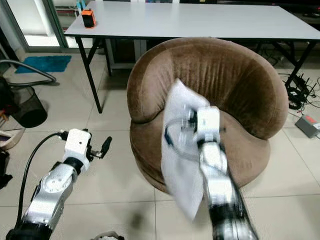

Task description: Move the pillow to the sofa from floor

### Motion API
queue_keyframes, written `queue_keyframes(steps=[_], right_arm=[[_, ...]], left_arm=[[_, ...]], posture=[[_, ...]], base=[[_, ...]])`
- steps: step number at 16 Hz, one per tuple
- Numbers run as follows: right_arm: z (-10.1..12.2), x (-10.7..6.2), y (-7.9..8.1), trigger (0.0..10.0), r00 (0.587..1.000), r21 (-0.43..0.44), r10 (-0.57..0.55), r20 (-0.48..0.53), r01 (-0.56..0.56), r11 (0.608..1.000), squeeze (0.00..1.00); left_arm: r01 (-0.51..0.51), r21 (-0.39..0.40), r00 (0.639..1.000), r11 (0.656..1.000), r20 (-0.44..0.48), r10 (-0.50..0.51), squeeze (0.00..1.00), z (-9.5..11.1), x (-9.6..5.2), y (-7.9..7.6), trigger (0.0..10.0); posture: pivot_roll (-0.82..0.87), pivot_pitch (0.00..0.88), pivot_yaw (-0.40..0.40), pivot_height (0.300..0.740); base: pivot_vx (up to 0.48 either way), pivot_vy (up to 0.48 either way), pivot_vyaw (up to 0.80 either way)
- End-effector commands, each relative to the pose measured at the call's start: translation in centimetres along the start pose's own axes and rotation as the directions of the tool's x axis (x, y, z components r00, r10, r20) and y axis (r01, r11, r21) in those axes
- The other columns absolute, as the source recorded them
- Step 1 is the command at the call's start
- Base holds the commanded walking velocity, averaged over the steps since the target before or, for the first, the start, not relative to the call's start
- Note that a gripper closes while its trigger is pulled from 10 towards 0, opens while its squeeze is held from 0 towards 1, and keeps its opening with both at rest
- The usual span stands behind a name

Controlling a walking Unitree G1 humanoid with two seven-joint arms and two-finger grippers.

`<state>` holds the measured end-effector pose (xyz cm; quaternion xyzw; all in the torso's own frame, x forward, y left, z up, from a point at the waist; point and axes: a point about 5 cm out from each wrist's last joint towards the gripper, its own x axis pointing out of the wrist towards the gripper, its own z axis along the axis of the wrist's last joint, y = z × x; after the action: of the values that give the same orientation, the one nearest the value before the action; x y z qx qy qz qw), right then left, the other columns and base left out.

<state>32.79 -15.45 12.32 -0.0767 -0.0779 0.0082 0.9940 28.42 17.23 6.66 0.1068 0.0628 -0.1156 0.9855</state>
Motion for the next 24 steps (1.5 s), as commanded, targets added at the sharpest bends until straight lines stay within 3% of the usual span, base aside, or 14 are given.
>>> queue_keyframes(steps=[1, 4, 7, 16, 24], right_arm=[[1.2, 1.0, -0.5, 10.0, 0.999, 0.01, -0.035, 0.041, 0.034, 0.999, 0.0], [2.0, 3.6, -1.0, 10.0, 0.995, -0.014, -0.092, 0.029, 0.093, 0.996, 0.0], [1.6, 4.2, -0.7, 10.0, 0.999, -0.033, -0.054, 0.009, 0.054, 0.998, 0.0], [0.4, 3.9, -0.8, 10.0, 0.997, -0.033, -0.071, -0.003, 0.071, 0.997, 0.0], [-0.3, 3.7, -0.4, 10.0, 0.998, -0.003, -0.06, -0.018, 0.06, 0.998, 0.0]], left_arm=[[0.004, 0.02, 1.0, 1.0, 0.012, -0.004, 0.0, 0.3, 0.4, -0.1, 10.0], [0.008, -0.006, 1.0, 1.0, 0.016, -0.007, 0.0, 0.5, 0.6, -0.3, 10.0], [-0.027, -0.018, 1.0, 0.999, 0.008, 0.027, 0.0, 0.2, 0.4, 0.3, 10.0], [0.026, 0.05, 1.0, 0.998, 0.016, -0.026, 0.0, 0.7, 0.8, 0.0, 10.0], [0.048, 0.055, 0.999, 0.997, -0.005, -0.048, 0.0, 0.3, 0.8, -0.4, 10.0]], posture=[[0.1, 0.0, -0.001, 0.74], [0.12, 0.0, -0.008, 0.74], [0.14, 0.0, -0.021, 0.74], [0.13, 0.0, 0.001, 0.74], [0.13, 0.0, 0.002, 0.74]], base=[[0.0, 0.0, 0.0], [0.0, 0.0, 0.0], [0.416, 0.0, 0.0], [0.48, 0.0, 0.0], [0.48, 0.0, -0.75]])
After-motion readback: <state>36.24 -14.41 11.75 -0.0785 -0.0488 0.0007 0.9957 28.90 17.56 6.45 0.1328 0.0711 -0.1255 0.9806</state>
